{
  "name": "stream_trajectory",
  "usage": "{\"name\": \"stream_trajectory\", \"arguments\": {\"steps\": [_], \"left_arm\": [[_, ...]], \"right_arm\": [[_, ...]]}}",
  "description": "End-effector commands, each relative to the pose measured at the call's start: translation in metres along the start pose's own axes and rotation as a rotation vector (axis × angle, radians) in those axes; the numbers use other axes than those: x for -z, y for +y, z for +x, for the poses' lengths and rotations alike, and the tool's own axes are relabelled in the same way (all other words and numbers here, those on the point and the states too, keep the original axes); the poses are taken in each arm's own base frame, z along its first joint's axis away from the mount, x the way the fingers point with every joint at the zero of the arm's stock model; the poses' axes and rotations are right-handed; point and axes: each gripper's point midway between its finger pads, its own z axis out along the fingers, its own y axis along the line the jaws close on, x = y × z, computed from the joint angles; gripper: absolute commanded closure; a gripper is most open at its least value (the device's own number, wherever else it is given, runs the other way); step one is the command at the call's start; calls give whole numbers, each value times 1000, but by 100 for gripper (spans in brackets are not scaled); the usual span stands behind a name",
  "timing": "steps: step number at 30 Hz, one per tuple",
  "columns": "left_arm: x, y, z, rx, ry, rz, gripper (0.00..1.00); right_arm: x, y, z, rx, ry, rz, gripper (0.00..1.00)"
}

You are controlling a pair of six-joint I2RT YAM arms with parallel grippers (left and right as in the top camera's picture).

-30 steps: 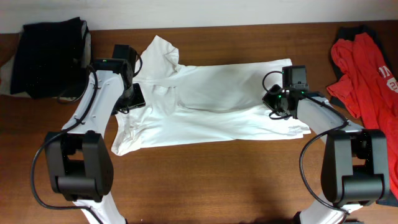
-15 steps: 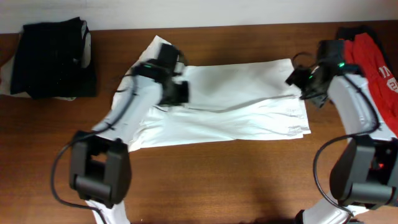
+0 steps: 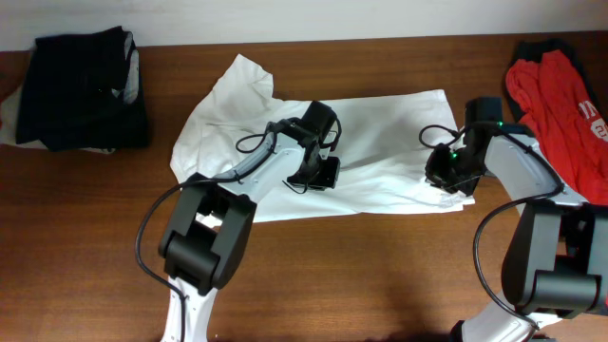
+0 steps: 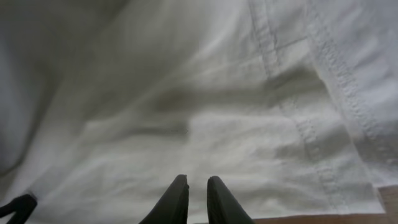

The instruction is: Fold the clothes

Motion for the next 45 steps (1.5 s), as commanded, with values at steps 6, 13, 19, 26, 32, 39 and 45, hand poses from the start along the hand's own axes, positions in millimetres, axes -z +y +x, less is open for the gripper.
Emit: {"name": "stream_trajectory", "arguments": {"steps": [6, 13, 19, 26, 32, 39, 45], "left_arm": [[1, 43, -37, 36, -131, -109, 99], [12, 90, -52, 61, -216, -348, 67], [37, 160, -18, 137, -91, -597, 66], [84, 204, -14, 266, -115, -652, 59], [96, 226, -3, 348, -85, -609, 53], [176, 195, -94, 243, -443, -465, 1], [237, 202, -179, 87, -793, -332, 1]], "right_arm": [[-25, -12, 10, -17, -6, 7, 84], [-38, -40, 15, -86, -41, 117, 84], [-31, -56, 11, -123, -64, 213, 88], [10, -50, -11, -121, -95, 294, 91], [24, -40, -11, -119, -79, 273, 96], [96, 50, -57, 107, -237, -67, 1], [96, 57, -61, 142, -244, -69, 1]]}}
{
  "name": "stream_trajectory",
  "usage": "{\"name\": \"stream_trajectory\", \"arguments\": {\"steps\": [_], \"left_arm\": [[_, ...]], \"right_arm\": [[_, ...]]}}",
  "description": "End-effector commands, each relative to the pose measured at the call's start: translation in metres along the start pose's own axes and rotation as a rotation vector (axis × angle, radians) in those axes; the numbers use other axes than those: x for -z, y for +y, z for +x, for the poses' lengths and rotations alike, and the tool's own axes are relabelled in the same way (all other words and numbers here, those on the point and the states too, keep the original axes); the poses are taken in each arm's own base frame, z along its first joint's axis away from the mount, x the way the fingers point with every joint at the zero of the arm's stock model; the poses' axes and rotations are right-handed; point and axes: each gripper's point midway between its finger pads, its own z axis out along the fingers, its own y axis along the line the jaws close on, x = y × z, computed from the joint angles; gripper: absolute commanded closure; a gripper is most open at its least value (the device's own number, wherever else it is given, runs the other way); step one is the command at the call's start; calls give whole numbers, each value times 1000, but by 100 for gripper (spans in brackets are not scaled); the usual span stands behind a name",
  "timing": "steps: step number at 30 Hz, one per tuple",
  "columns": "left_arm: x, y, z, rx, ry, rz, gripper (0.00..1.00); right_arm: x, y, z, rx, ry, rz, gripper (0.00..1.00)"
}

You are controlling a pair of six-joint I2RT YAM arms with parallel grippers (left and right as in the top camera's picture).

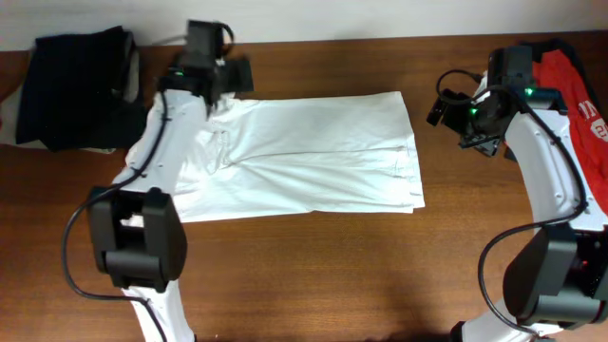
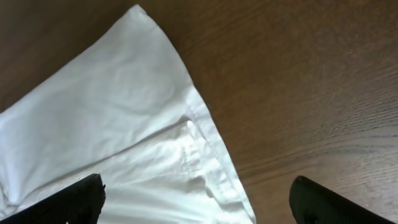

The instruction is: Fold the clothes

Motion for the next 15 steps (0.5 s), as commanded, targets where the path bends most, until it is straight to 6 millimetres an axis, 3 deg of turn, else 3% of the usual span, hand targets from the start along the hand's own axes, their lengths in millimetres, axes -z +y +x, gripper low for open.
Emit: {"name": "stream_trajectory", "arguments": {"steps": [1, 5, 8, 10, 13, 15], "left_arm": [[0, -2, -44, -81, -154, 114, 1], [-46, -6, -47, -86, -233, 121, 1], [-85, -8, -26, -81, -214, 123, 1], [-115, -11, 5, -89, -152, 120, 1], [-141, -8, 35, -92, -88, 113, 3], [-148, -8, 43, -93, -74, 112, 4]], "right_arm": [[-6, 8, 8, 43, 36, -15, 1], [-27, 25, 28, 93, 103, -11, 1], [-38, 36, 41, 137, 130, 10, 1], [-43, 38, 47, 167, 131, 49, 1], [-47, 39, 51, 181, 138, 72, 1], [-47, 35, 52, 178, 147, 82, 1]]}}
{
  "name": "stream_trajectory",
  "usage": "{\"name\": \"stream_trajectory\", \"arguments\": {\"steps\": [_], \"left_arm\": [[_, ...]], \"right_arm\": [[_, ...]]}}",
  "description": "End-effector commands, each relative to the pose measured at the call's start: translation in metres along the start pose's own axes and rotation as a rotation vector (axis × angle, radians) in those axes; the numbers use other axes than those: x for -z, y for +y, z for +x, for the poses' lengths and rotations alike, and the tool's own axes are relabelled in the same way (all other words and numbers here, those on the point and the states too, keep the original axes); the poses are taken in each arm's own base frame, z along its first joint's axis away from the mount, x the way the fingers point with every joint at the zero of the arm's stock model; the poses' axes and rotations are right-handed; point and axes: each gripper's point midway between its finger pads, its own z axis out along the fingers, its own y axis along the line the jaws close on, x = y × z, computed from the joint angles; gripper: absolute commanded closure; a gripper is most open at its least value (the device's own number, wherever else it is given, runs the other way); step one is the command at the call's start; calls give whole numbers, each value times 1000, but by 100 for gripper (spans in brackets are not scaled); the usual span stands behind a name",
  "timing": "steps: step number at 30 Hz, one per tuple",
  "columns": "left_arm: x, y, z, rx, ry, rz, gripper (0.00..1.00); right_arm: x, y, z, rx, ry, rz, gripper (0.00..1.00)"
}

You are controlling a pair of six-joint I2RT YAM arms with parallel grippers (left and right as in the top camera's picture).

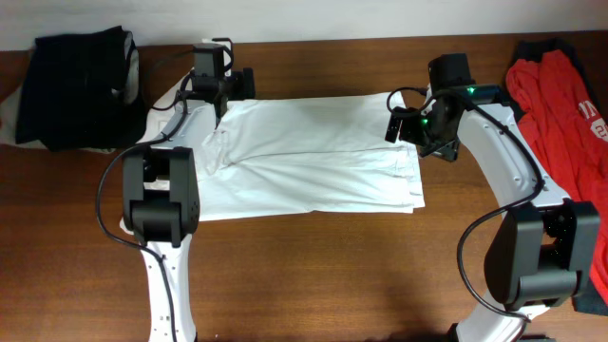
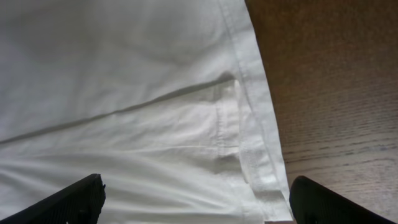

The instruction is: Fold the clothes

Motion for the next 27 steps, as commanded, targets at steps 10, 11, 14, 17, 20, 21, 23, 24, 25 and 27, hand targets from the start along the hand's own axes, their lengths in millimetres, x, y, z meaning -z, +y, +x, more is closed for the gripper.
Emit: {"name": "stream_trajectory", "arguments": {"steps": [10, 11, 14, 17, 20, 21, 23, 24, 25, 27], "left_arm": [[-19, 7, 36, -26, 74, -47, 57], [-19, 9, 38, -30, 83, -50, 63], [-19, 15, 43, -27, 101, -58, 71], [-19, 17, 42, -25, 101, -60, 72], [-19, 17, 45, -25, 112, -60, 72], [-19, 17, 46, -26, 117, -60, 72], [-18, 17, 51, -26, 135, -61, 72], [-18, 17, 52, -26, 139, -62, 72], [-18, 17, 53, -27, 145, -62, 72], [-18, 17, 55, -27, 153, -63, 72]], "right_arm": [[-4, -12, -6, 12, -25, 75, 1], [-4, -11, -8, 13, -37, 70, 1], [3, 1, -36, 82, -140, 32, 1], [29, 20, -78, 152, -299, -5, 1], [38, 29, -117, 174, -427, 2, 2], [31, 30, -123, 176, -432, 4, 1], [4, 32, -138, 190, -414, 13, 1], [-16, 31, -145, 198, -386, 23, 1], [-34, 30, -149, 196, -357, 33, 1], [-64, 30, -150, 195, -298, 31, 1]]}}
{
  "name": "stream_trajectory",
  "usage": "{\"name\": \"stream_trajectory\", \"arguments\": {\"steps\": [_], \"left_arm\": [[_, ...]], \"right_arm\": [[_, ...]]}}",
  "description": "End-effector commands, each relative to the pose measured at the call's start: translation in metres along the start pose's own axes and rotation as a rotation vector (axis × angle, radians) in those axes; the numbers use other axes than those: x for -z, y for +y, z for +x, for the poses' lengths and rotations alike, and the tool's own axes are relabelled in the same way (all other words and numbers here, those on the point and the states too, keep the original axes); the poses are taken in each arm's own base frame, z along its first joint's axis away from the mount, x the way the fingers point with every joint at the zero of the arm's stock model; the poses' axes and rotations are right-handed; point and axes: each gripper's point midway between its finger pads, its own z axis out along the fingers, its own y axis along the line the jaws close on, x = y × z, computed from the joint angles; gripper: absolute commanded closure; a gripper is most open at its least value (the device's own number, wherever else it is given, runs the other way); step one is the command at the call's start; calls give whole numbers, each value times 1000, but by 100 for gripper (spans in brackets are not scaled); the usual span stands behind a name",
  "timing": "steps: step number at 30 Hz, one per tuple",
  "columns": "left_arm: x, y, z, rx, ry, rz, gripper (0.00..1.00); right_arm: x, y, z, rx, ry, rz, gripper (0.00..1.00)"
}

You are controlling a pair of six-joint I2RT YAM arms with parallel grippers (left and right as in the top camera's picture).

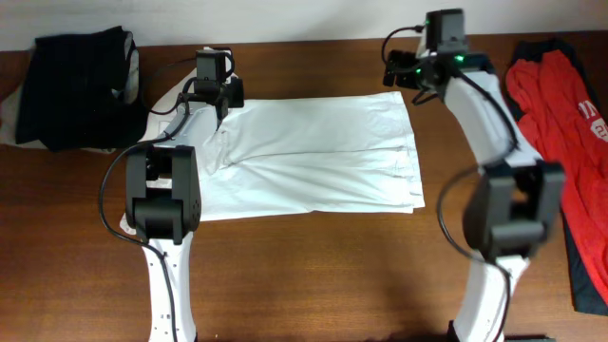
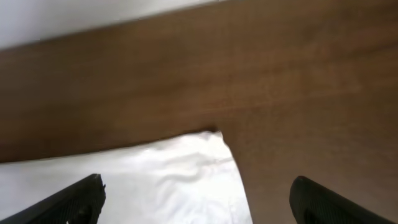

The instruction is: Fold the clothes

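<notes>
A white garment (image 1: 304, 157) lies spread flat across the middle of the table. In the overhead view my left gripper (image 1: 217, 92) sits at its far left corner, its two fingers apart over the cloth. My right gripper (image 1: 401, 76) hangs at the far right corner. In the right wrist view the right gripper (image 2: 196, 202) is wide open, with dark fingertips (image 2: 78, 200) at both lower edges of the picture. The garment's corner (image 2: 214, 138) lies between them on the wood, and nothing is held.
A pile of black clothes (image 1: 81, 85) sits at the far left of the table. A red garment (image 1: 560, 104) lies at the right edge. Bare brown table (image 1: 313, 275) runs along the front. A pale wall (image 2: 93, 18) stands behind the back edge.
My right gripper has moved from over the garment's right hem to its far right corner, near the back edge, still wide open. The left gripper and the garment have hardly shifted.
At first the white garment lay rumpled, with both grippers down on it and the right one shut. Then it lay stretched flat, and both grippers were off it near the far corners. The open right gripper then stood over the right hem, and now over the far right corner.
</notes>
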Motion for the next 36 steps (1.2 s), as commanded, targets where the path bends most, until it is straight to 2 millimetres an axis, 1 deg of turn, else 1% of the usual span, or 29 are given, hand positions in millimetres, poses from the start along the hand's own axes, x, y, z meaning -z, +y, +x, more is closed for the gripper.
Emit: {"name": "stream_trajectory", "arguments": {"steps": [1, 2, 4, 5, 7, 10, 12, 15, 18, 19, 20, 21, 23, 24, 27, 28, 29, 32, 34, 36], "left_arm": [[-9, 5, 27, -9, 73, -8, 72], [-9, 5, 27, -9, 73, -8, 72], [-9, 5, 27, -9, 74, -8, 72], [-9, 5, 27, -8, 74, -8, 72], [-9, 5, 27, -8, 74, -8, 72], [-9, 5, 29, -9, 82, -9, 72], [-8, 5, 31, -10, 92, -9, 72], [-8, 5, 31, -10, 92, -9, 72], [-8, 5, 31, -10, 92, -9, 72], [-8, 5, 31, -9, 92, -10, 72], [-8, 5, 31, -10, 92, -9, 72], [-8, 5, 31, -10, 91, -9, 72], [-8, 5, 30, -9, 88, -9, 77], [-8, 5, 31, -9, 88, -9, 77], [-8, 5, 30, -9, 88, -10, 77], [-8, 5, 29, -9, 82, -9, 77], [-7, 5, 27, -9, 77, -9, 76], [-2, 5, 20, -8, 67, -8, 75], [5, 5, 10, -7, 48, -8, 74], [16, 5, -3, -5, 24, -7, 76]], "right_arm": [[-49, -2, 17, 17, 84, 10, 1], [-61, -3, 24, 16, 104, 14, 1], [-75, -3, 34, 20, 126, 16, 1], [-78, -1, 36, 21, 128, 14, 0], [-84, 3, 38, 28, 127, 10, 6], [-87, 7, 38, 33, 119, 4, 8], [-90, 7, 41, 34, 125, 5, 19], [-103, 4, 51, 34, 144, 14, 19], [-110, 3, 54, 34, 144, 14, 19], [-111, 3, 54, 34, 144, 14, 21], [-112, 2, 54, 34, 144, 16, 27], [-112, 1, 54, 34, 145, 22, 40], [-111, -2, 56, 34, 151, 40, 60], [-111, -3, 58, 34, 158, 44, 68], [-110, -6, 61, 28, 174, 52, 85], [-109, -14, 62, 0, 178, 94, 92], [-105, -22, 62, -20, 180, 130, 96], [-95, -33, 59, -50, 194, 152, 96], [-86, -40, 55, -110, 196, 161, 96], [-76, -45, 51, -138, 201, 167, 96]]}}
